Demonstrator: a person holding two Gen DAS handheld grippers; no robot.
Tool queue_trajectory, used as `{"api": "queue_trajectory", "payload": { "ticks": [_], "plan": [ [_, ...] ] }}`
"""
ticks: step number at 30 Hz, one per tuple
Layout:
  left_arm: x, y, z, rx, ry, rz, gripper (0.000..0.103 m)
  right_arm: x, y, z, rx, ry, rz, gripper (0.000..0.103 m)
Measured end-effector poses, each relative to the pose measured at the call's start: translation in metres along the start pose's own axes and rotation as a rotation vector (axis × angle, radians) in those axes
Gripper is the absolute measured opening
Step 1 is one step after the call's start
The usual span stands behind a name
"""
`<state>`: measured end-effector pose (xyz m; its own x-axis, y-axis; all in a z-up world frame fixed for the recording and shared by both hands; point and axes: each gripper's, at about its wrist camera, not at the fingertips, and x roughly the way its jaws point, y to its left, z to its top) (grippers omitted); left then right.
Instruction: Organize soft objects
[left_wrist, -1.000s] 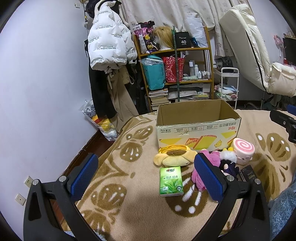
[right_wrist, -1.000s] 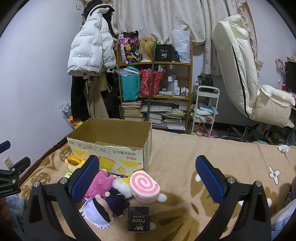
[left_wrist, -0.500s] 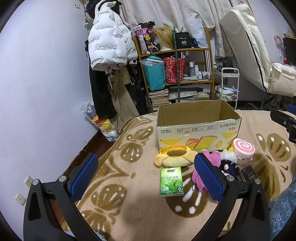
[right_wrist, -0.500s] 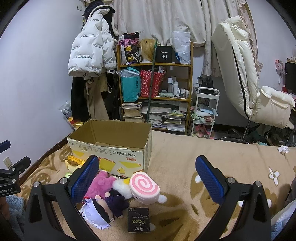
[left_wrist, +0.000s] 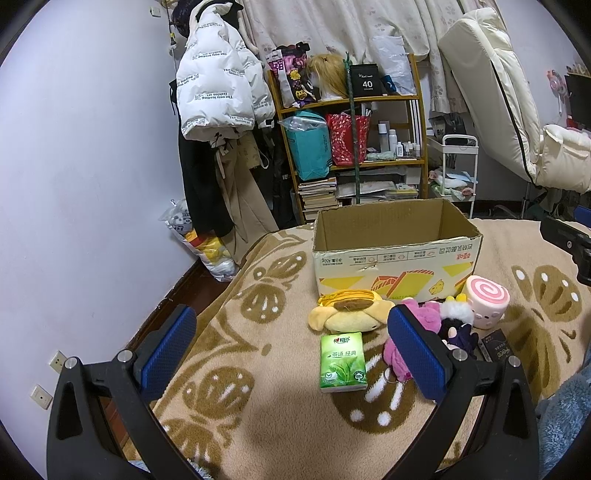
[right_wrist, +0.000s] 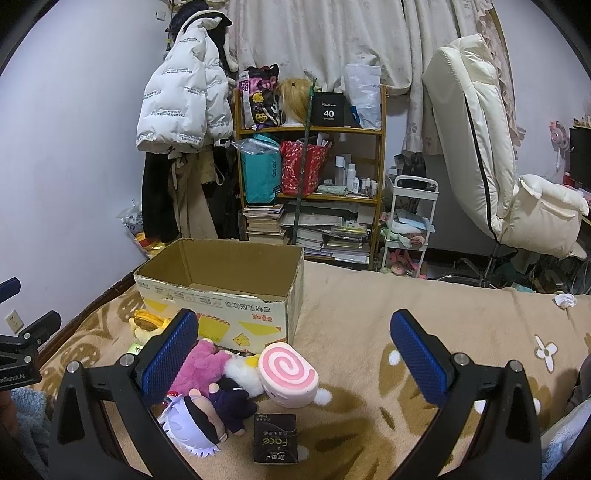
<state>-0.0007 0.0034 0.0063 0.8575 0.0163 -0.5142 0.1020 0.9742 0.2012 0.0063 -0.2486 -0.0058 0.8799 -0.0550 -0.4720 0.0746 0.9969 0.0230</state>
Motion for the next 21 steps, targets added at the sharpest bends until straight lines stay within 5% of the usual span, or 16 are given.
{"api": "queue_trajectory", "payload": {
  "ticks": [21],
  "plan": [
    [0.0007,0.0012,-0.0002,0.004,0.004,0.001,0.102,-0.0003,0.0034,-0.0006,-0.006,0.001,0.000,0.103]
  ]
}}
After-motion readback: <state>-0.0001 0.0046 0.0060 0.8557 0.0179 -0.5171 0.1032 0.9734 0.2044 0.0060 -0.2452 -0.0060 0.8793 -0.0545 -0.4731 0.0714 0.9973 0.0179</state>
